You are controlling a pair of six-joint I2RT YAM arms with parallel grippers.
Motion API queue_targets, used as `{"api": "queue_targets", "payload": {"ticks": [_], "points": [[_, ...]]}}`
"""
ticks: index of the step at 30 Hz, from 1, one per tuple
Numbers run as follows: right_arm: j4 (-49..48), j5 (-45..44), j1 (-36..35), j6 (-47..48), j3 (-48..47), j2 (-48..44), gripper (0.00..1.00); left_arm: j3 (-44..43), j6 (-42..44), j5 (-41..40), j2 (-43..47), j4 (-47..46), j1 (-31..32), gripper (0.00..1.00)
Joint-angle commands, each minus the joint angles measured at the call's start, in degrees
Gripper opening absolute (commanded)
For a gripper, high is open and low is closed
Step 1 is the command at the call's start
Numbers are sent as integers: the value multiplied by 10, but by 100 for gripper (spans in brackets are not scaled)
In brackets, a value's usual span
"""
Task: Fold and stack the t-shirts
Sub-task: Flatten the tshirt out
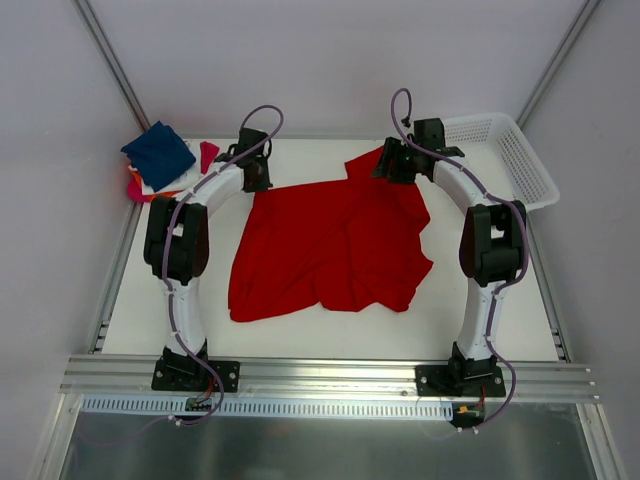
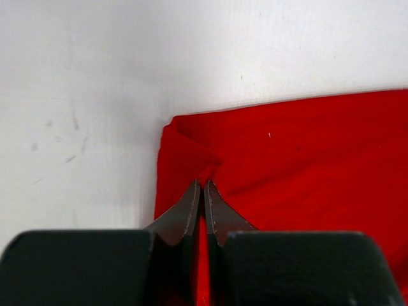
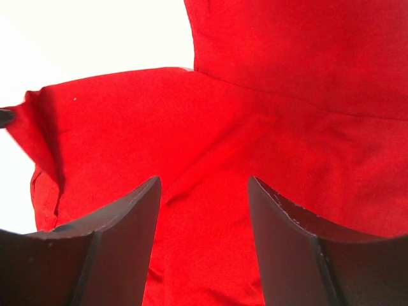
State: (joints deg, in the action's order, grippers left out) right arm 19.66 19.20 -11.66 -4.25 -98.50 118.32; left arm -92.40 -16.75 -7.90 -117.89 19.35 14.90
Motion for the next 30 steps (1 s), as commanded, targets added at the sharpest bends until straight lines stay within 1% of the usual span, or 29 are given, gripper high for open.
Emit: {"api": "queue_targets", "payload": {"ticks": [1,4,8,12,19,24,30], "points": [[-22,17,1,-3,6,-14,60,17,22,-48,69,8,-8,0],[-27,20,1,-7,10,-14,60,32,23,-64,92,9,-19,0],[-31,22,1,-9,14,-17,60,42,21,-75,95,12,-40,0],[-30,22,1,-8,16,-21,60,46,10,-93,84,20,-60,0],[-31,20,1,-6,20,-25,60,44,-13,-100,51,39,-101,0],[-35,22,1,-8,26,-27,60,11,-11,-96,31,44,-121,0],[-38,19,1,-7,39,-36,60,-40,-7,-83,-28,54,-142,0]]}}
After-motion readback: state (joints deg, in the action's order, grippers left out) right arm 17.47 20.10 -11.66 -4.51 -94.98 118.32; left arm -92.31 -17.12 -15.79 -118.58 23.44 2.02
